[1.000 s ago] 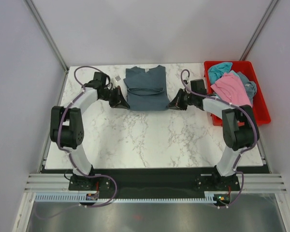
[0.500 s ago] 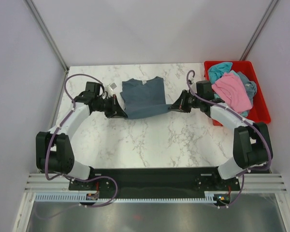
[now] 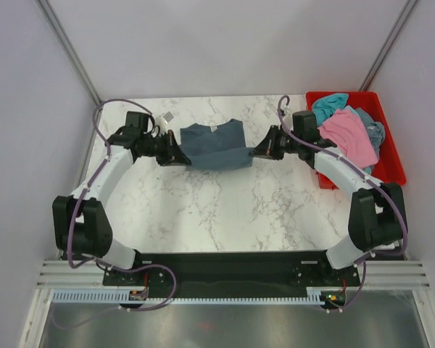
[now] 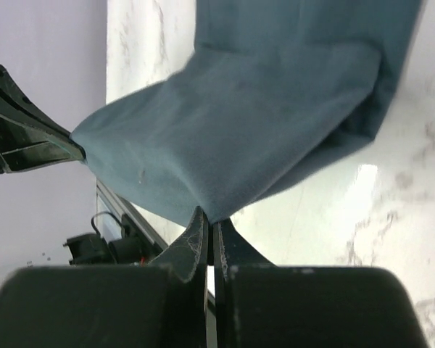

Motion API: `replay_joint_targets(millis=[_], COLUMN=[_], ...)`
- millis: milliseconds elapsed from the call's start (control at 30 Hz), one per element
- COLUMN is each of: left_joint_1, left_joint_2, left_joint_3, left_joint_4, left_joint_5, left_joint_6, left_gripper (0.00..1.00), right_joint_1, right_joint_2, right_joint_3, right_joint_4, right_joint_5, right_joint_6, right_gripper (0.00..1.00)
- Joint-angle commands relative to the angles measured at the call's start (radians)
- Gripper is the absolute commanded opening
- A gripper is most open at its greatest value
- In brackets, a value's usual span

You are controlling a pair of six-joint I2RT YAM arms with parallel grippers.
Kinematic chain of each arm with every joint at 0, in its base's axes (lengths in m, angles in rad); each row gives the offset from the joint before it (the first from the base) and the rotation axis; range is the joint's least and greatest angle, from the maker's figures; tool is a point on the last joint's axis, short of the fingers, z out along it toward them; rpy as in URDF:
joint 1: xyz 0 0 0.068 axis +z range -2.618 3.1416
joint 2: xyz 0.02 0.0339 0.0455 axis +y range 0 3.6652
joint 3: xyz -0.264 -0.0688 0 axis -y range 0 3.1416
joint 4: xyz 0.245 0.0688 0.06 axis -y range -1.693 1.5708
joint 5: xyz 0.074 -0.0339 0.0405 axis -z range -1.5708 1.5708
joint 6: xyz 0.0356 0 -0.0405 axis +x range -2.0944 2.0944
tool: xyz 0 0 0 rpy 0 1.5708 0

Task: Fold and stack the t-shirts
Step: Fold the tshirt

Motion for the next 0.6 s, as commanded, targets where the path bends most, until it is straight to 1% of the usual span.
replay_joint_targets(millis=[0,67,100,333,367,567], left_joint_1=[0.005,0.005,0.005,0.006,0.005,0.005], left_joint_2=[0.061,0.104,0.121,0.251,0.27,0.437], left_joint_3=[0.161,0.201,0.233,0.328,0.342,0.495], left_joint_4=[0.008,0.008,-0.021,-0.015,-0.014,0.018], left_joint_5=[-0.001,-0.001,-0.088,-0.132,-0.157,-0.211], left_joint_6=[0.007,0.007,0.074,0.109,0.112,0.139], left_gripper=[0.02,0.02,0.02,0.02,0.02,0.02], right_joint_1=[-0.005,-0.005,-0.005,-0.005,-0.005,-0.005], right_joint_2=[0.076,0.116,0.159,0.348,0.368,0.547], right_joint_3=[0.142,0.191,0.237,0.414,0.432,0.582], right_joint_4=[0.053,0.055,0.055,0.087,0.092,0.118], right_joint_5=[0.014,0.015,0.017,0.02,0.02,0.026], right_joint_6=[-0.041,-0.054,-0.064,-0.064,-0.064,-0.058], right_gripper=[0.0,0.0,0.0,0.0,0.0,0.0])
